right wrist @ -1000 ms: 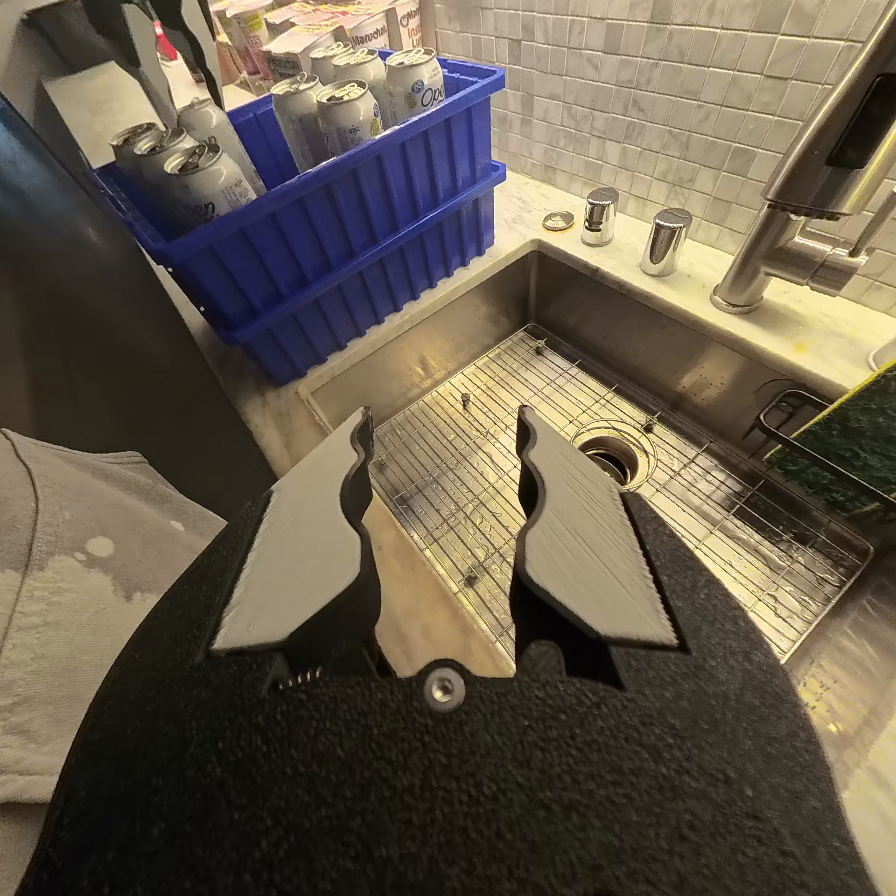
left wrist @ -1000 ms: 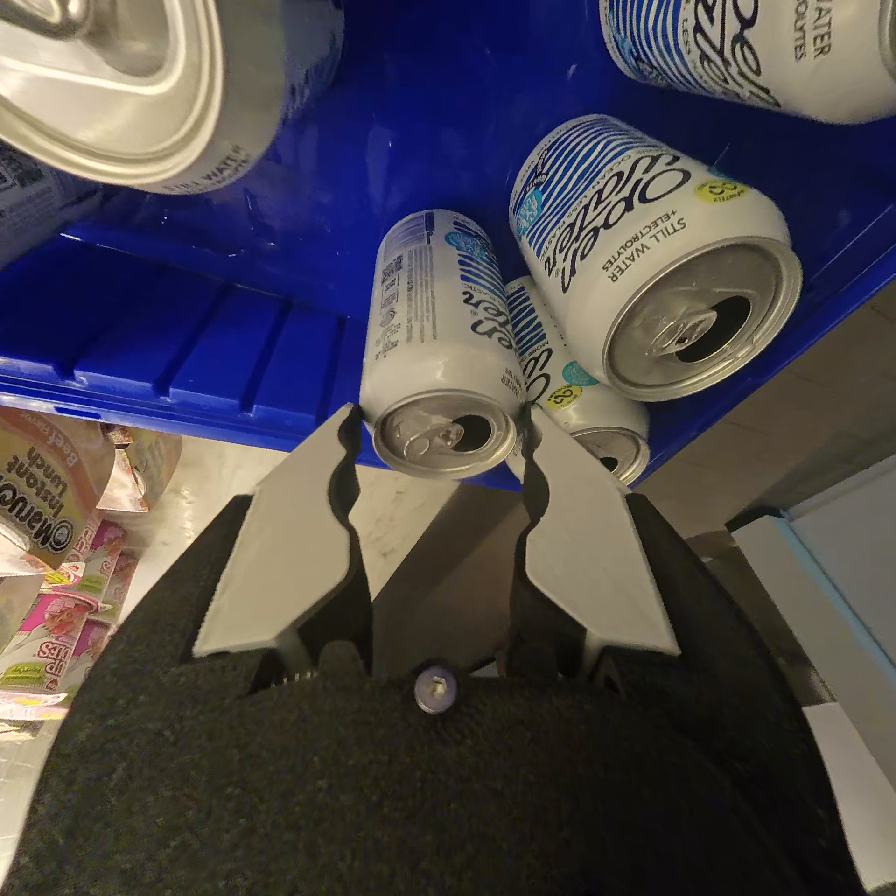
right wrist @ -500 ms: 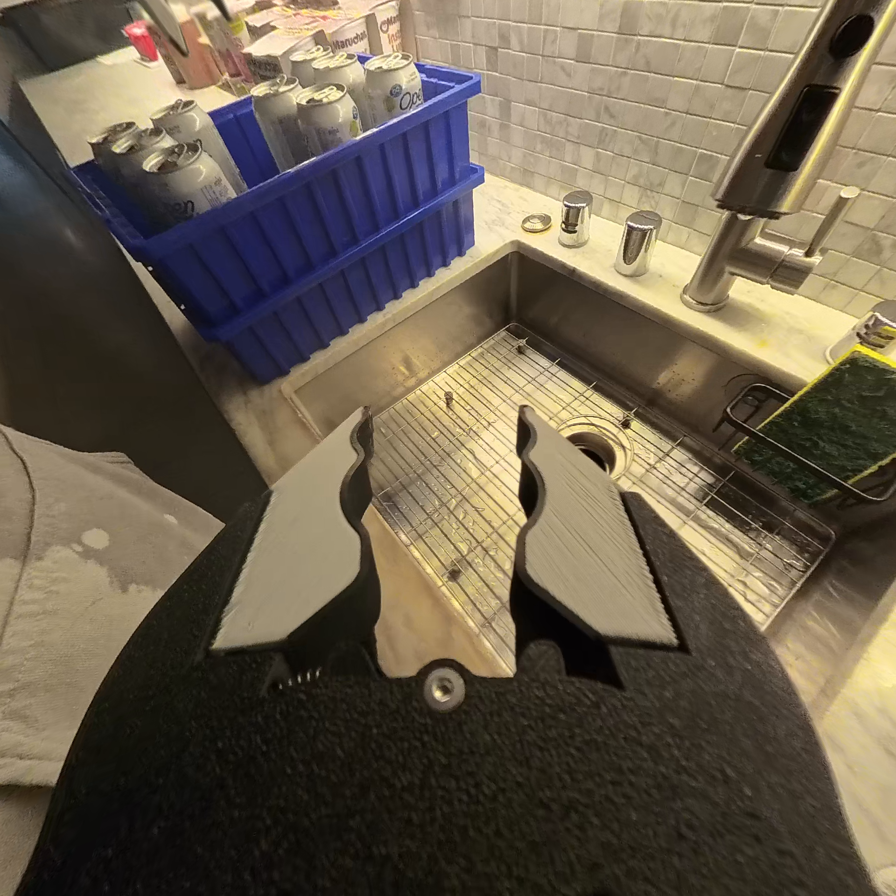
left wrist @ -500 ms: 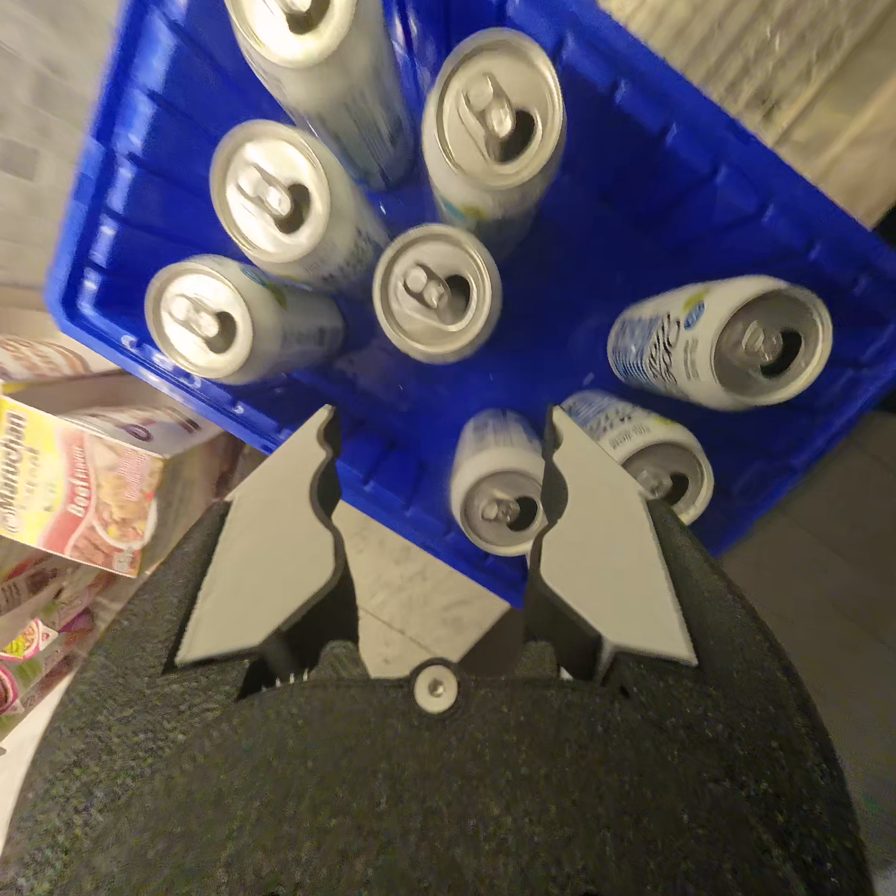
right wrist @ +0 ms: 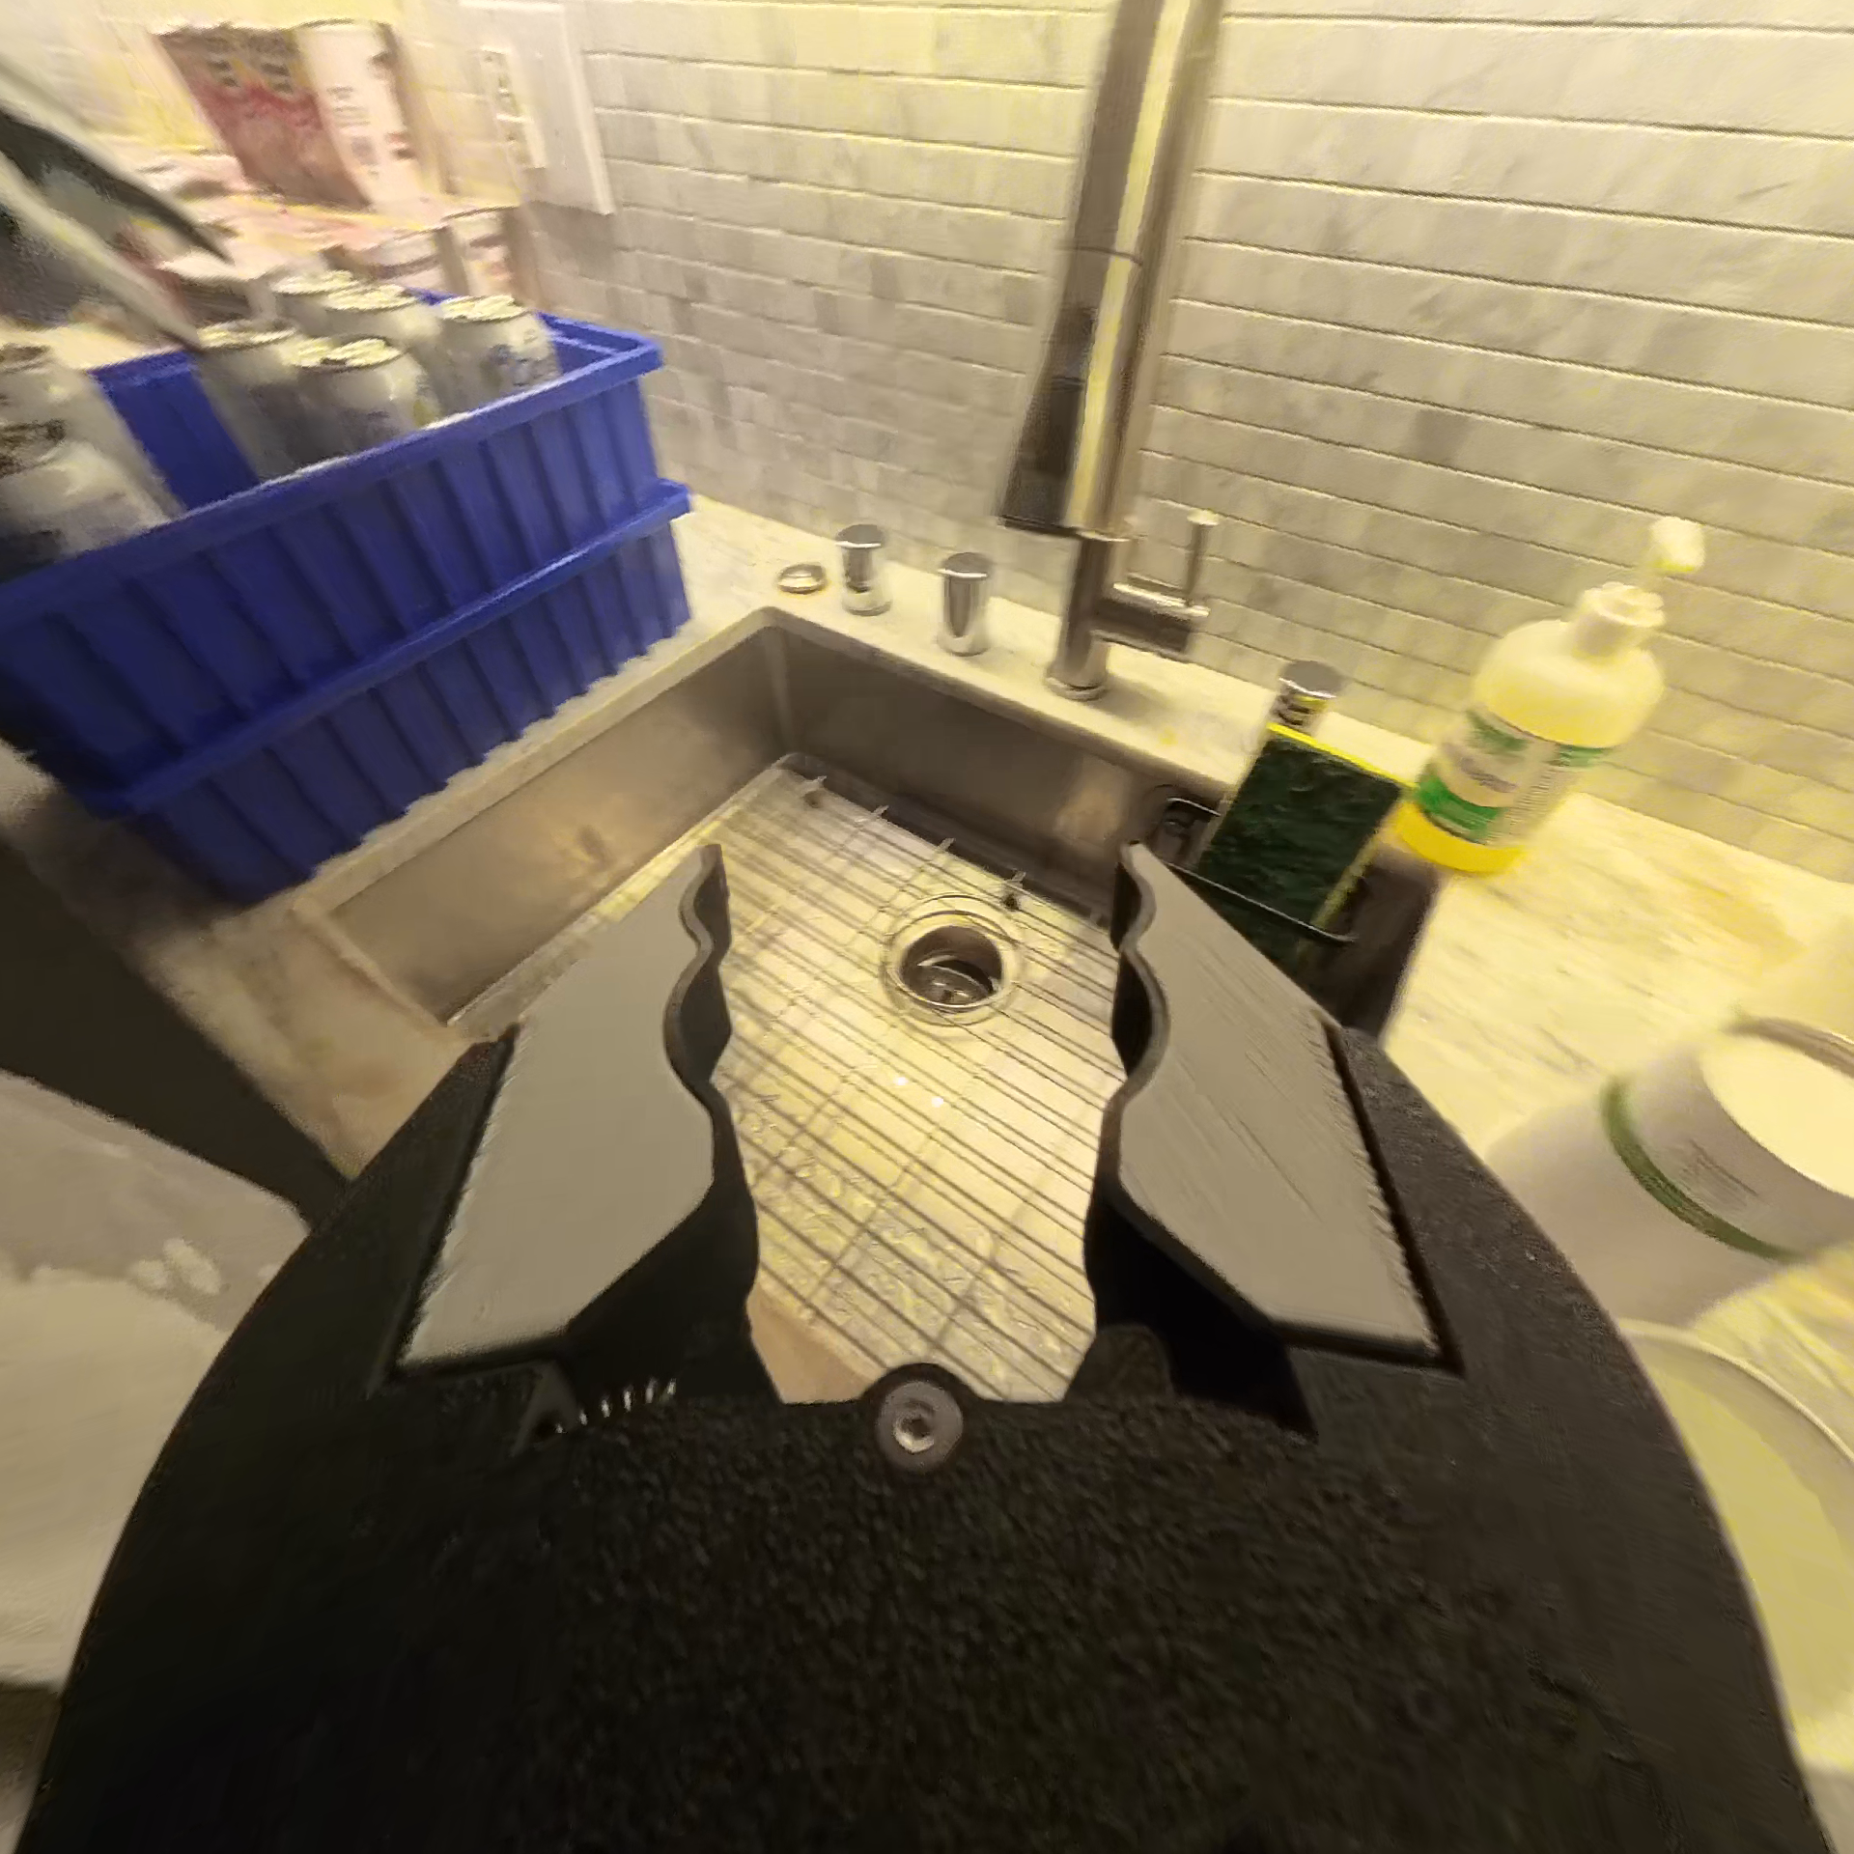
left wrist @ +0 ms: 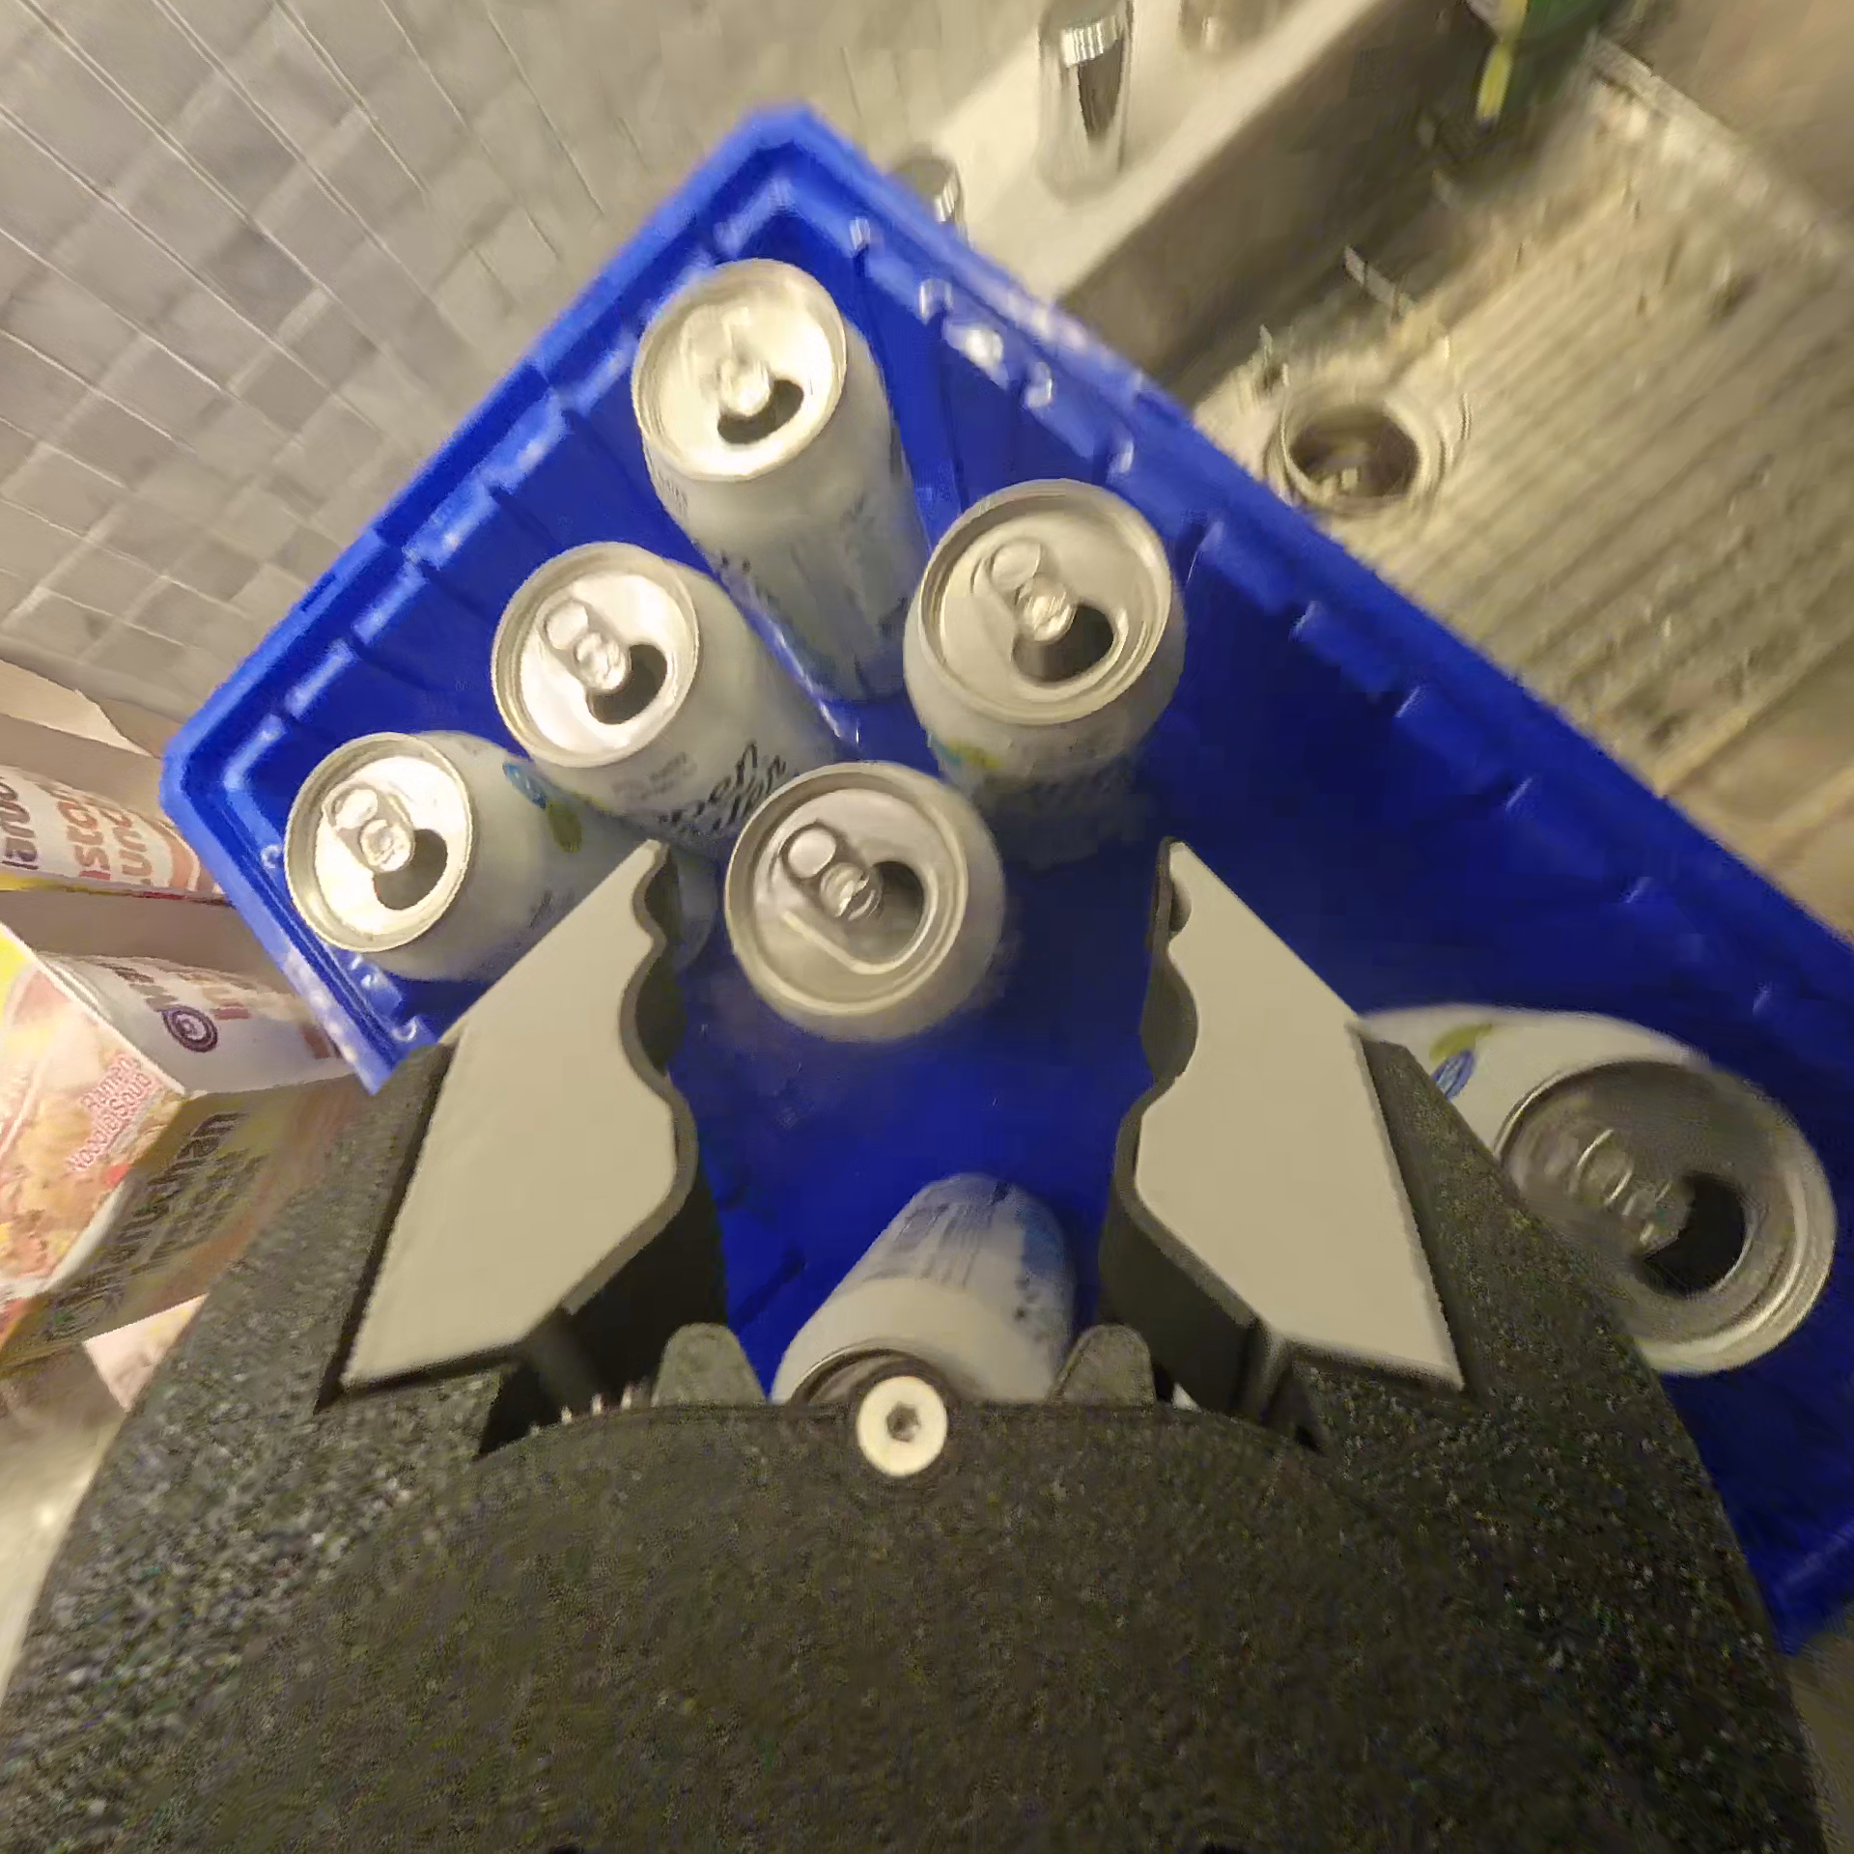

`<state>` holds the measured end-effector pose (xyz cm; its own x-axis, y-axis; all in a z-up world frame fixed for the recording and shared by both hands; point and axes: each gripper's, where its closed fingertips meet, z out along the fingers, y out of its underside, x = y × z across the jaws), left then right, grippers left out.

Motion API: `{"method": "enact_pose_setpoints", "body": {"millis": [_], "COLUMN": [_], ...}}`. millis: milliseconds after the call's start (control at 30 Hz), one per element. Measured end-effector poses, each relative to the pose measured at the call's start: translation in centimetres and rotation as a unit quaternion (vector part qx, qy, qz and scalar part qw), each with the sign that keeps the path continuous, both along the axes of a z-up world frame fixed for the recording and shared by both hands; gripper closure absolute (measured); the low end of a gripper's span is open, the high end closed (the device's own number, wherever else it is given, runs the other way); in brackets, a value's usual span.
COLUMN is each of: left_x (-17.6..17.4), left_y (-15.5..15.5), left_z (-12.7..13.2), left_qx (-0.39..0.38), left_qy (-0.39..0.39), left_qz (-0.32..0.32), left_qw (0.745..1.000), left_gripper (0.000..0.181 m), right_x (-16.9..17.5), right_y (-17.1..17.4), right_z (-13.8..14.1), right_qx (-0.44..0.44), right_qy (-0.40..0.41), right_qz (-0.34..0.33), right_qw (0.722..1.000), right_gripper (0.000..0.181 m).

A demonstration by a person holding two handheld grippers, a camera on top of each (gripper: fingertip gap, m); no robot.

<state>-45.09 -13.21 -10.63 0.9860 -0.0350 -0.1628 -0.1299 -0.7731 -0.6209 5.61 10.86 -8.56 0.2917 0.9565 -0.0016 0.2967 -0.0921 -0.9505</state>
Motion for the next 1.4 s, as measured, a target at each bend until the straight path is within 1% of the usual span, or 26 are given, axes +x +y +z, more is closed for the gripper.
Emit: {"method": "enact_pose_setpoints", "body": {"millis": [33, 100, 200, 300, 367, 467, 533, 633, 700, 800, 933, 1000, 1100, 1167, 1233, 1400], "left_x": [0.6, 2.2, 5.9, 11.1, 14.9, 20.0, 23.1, 27.2, 29.4, 32.3, 35.5, 36.9, 38.8, 39.8, 40.5, 41.3], "left_y": [0.4, 1.3, 2.4, 3.7, 4.5, 5.8, 7.0, 8.9, 10.3, 12.5, 14.6, 15.3, 16.0, 16.3, 16.6, 17.4], "left_z": [0.6, 2.0, 5.0, 8.2, 9.8, 10.7, 10.4, 9.4, 8.4, 6.2, 3.2, 1.8, 0.2, -0.2, -0.1, 0.7], "left_qx": [0.028, 0.084, 0.175, 0.270, 0.322, 0.379, 0.399, 0.417, 0.423, 0.423, 0.414, 0.407, 0.390, 0.380, 0.375, 0.370], "left_qy": [0.006, 0.014, 0.018, 0.003, -0.014, -0.039, -0.052, -0.069, -0.075, -0.095, -0.093, -0.093, -0.114, -0.117, -0.113, -0.109], "left_qz": [0.011, 0.033, 0.059, 0.074, 0.079, 0.090, 0.094, 0.103, 0.113, 0.131, 0.146, 0.149, 0.144, 0.136, 0.129, 0.119], "left_qw": [1.000, 0.996, 0.983, 0.960, 0.943, 0.920, 0.910, 0.900, 0.896, 0.891, 0.894, 0.896, 0.902, 0.907, 0.911, 0.915], "left_gripper": [0.084, 0.085, 0.088, 0.088, 0.087, 0.088, 0.087, 0.088, 0.091, 0.091, 0.086, 0.083, 0.084, 0.085, 0.085, 0.088], "right_x": [0.9, 2.8, 5.5, 8.2, 9.8, 12.0, 13.2, 14.8, 15.6, 16.5, 17.1, 17.0, 16.6, 16.3, 15.9, 14.5], "right_y": [1.0, 2.7, 5.1, 7.3, 8.6, 10.6, 11.8, 13.6, 14.4, 15.2, 15.5, 15.4, 15.5, 15.9, 16.4, 18.0], "right_z": [-0.2, -0.4, -1.1, -2.1, -2.9, -4.2, -5.4, -6.7, -8.1, -10.5, -14.2, -15.8, -17.4, -18.0, -18.3, -18.0], "right_qx": [-0.002, -0.007, -0.015, -0.015, -0.012, 0.005, 0.009, 0.030, 0.033, 0.028, 0.009, -0.006, -0.027, -0.032, -0.033, -0.021], "right_qy": [0.004, 0.016, 0.023, 0.011, -0.003, -0.025, -0.033, -0.029, -0.034, -0.034, -0.038, -0.032, -0.017, -0.011, -0.009, -0.005], "right_qz": [-0.022, -0.061, -0.105, -0.137, -0.150, -0.166, -0.174, -0.193, -0.196, -0.207, -0.215, -0.215, -0.221, -0.223, -0.222, -0.210], "right_qw": [1.000, 0.998, 0.994, 0.990, 0.989, 0.986, 0.984, 0.980, 0.979, 0.977, 0.976, 0.976, 0.975, 0.974, 0.975, 0.978], "right_gripper": [0.103, 0.102, 0.101, 0.100, 0.099, 0.099, 0.098, 0.089, 0.079, 0.068, 0.061, 0.061, 0.061, 0.061, 0.062, 0.064]}}
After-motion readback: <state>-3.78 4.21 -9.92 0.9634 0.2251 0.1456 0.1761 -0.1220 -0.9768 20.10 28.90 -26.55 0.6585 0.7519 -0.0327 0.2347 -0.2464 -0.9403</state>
